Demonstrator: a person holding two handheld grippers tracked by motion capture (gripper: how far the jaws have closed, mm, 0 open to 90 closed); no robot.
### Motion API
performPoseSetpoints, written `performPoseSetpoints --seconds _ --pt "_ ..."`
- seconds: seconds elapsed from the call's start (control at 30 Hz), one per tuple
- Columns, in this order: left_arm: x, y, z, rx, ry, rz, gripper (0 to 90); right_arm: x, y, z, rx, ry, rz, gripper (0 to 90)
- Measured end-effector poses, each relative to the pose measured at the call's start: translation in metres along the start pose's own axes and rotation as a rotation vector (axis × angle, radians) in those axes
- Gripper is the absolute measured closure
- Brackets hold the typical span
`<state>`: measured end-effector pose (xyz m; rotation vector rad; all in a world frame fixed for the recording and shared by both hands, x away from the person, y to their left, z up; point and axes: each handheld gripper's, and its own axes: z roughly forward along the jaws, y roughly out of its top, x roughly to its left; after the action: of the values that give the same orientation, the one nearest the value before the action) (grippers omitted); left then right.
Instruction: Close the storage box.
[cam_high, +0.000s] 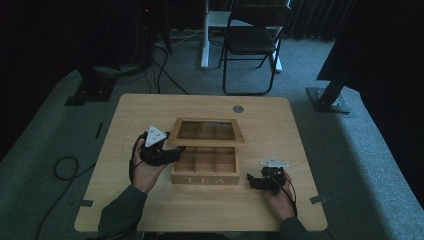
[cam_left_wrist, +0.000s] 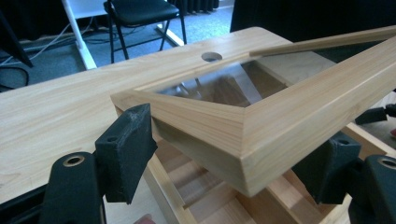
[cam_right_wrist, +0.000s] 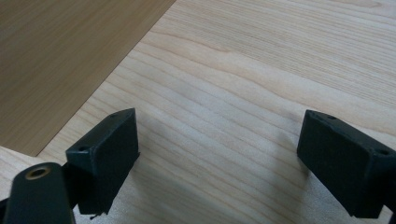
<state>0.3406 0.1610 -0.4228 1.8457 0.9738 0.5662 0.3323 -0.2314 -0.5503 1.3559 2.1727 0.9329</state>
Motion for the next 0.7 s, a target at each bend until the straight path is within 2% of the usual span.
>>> performPoseSetpoints --seconds 0.7 --pt "-0.001 -0.016 -0.001 0.01 -0.027 -0.027 26.3 0.001 -0.001 -0.001 0.0 0.003 -0.001 12.2"
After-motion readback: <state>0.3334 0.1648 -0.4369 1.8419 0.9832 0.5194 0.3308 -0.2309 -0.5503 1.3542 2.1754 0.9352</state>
